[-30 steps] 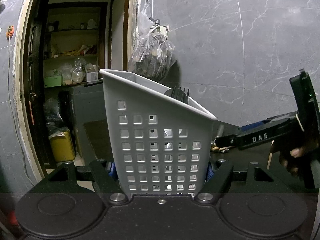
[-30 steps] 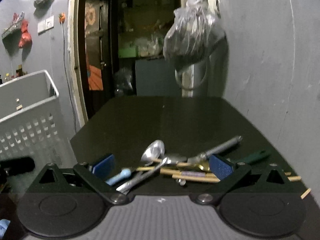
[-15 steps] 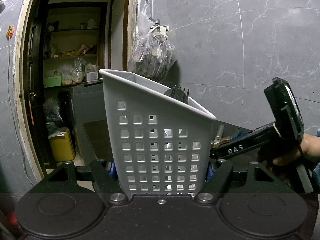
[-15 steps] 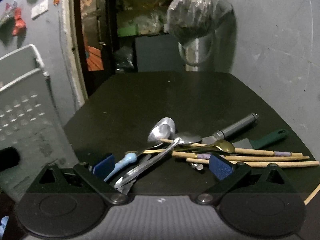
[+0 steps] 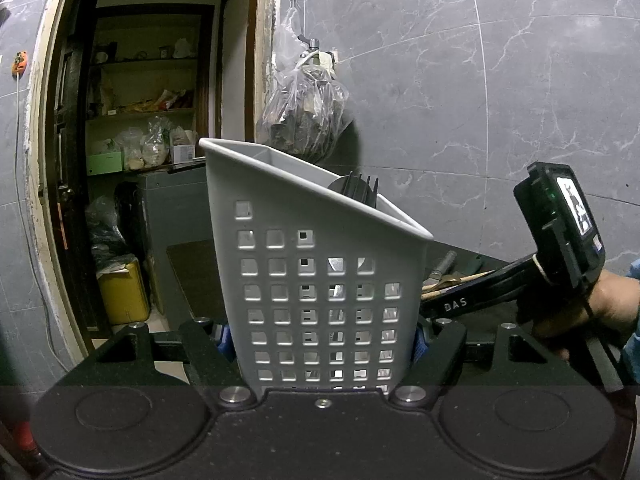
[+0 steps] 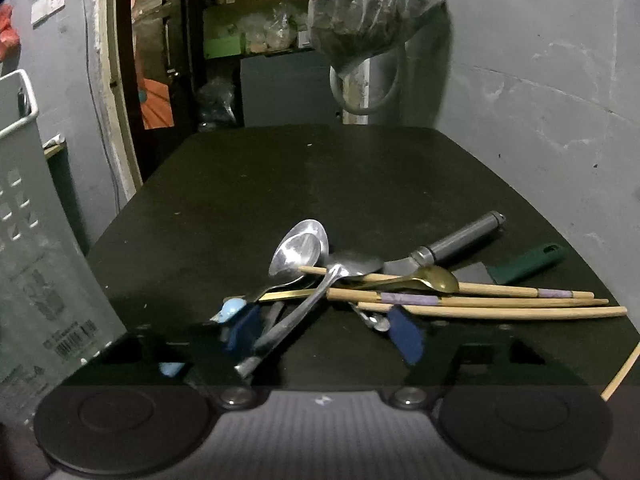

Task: Organize utensils
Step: 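Close the right tool on a silver spoon in the pile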

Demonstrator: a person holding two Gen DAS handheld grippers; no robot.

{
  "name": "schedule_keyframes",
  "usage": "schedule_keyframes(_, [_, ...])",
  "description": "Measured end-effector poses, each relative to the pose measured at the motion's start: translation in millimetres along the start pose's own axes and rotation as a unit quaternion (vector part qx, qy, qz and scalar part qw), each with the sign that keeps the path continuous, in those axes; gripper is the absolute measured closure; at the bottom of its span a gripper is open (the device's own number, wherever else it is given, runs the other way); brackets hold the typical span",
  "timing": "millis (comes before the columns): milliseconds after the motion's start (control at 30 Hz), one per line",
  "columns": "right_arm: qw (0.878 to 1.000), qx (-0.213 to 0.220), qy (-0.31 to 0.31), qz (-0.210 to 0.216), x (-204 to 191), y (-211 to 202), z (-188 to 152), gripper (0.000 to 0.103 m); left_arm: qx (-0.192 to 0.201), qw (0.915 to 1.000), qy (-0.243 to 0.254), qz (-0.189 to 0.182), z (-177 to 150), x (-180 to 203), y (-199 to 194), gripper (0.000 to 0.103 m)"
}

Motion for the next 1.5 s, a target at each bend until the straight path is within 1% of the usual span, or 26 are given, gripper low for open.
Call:
schedule_keyframes(33, [1.000, 0.000, -0.001, -0.001, 0, -1, 0, 0.048, 0.000, 1.0000, 0.000, 0.000, 0, 0, 0, 0.027])
schedule_keyframes(67, [1.000, -0.001, -0.002, 0.000, 1, -3, 0, 0.052, 0.000, 1.0000, 0.000, 0.000, 0, 0, 0, 0.027])
schedule_keyframes(133, [1.000, -0.002, -0.001, 0.002, 2, -6, -1, 0.066, 0.000, 1.0000, 0.000, 0.000, 0, 0, 0, 0.027])
schedule_keyframes(167, [1.000, -0.003, 0.000, 0.006, 3, -7, -2, 0.069, 0.000, 1.0000, 0.000, 0.000, 0, 0, 0, 0.027])
schedule_keyframes(200, [1.000, -0.004, 0.002, 0.009, 4, -8, -2, 0.074, 0.000, 1.0000, 0.001, 0.000, 0, 1, 0, 0.027])
schedule_keyframes(233, [1.000, -0.006, 0.004, 0.015, 5, -9, -3, 0.083, 0.000, 1.0000, 0.000, 0.000, 0, 0, 0, 0.027])
schedule_keyframes(300, [0.999, -0.011, 0.014, 0.028, 7, -13, -4, 0.089, 0.000, 1.0000, 0.000, 0.000, 0, 0, 0, 0.027])
schedule_keyframes(333, [0.999, -0.011, 0.014, 0.030, 7, -14, -5, 0.090, 0.000, 1.0000, 0.000, 0.000, 0, 0, 0, 0.027])
schedule_keyframes(567, [0.997, -0.026, 0.033, 0.058, 14, -37, -10, 0.092, 0.000, 1.0000, -0.001, 0.000, 0, 1, 1, 0.027])
schedule_keyframes(733, [0.996, -0.049, 0.018, 0.072, 17, -62, -18, 0.092, 0.000, 1.0000, -0.001, 0.000, 0, 1, 0, 0.027])
schedule_keyframes(867, [0.995, -0.056, 0.008, 0.078, 14, -69, -19, 0.091, 0.000, 1.0000, -0.001, 0.000, 0, 1, 0, 0.027])
schedule_keyframes(967, [0.995, -0.051, 0.017, 0.086, 13, -64, -15, 0.089, 0.000, 1.0000, 0.000, 0.000, 0, 1, 0, 0.027])
schedule_keyframes(1133, [0.994, -0.041, 0.026, 0.098, 8, -48, -10, 0.073, 0.000, 1.0000, -0.001, 0.000, 0, 1, 0, 0.027])
schedule_keyframes(1200, [0.994, -0.038, 0.023, 0.102, 5, -42, -8, 0.069, 0.000, 1.0000, 0.000, 0.000, 0, 1, 0, 0.027])
schedule_keyframes(1333, [0.994, -0.034, 0.010, 0.100, 1, -29, -3, 0.069, 0.000, 1.0000, 0.000, 0.000, -1, 1, 0, 0.027])
schedule_keyframes(1500, [0.995, -0.039, 0.004, 0.094, 1, -15, 0, 0.069, 0.000, 1.0000, 0.000, 0.000, -1, 1, 0, 0.027])
Point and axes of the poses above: each gripper's, at about its wrist camera, not at the fingertips, and y roughly the way its jaws point, x to its right, z to its top, the point moved 4 cm from there along y, roughly the way its jaws point, and after that the axes turned 11 degrees about x, right-handed, at the moved point
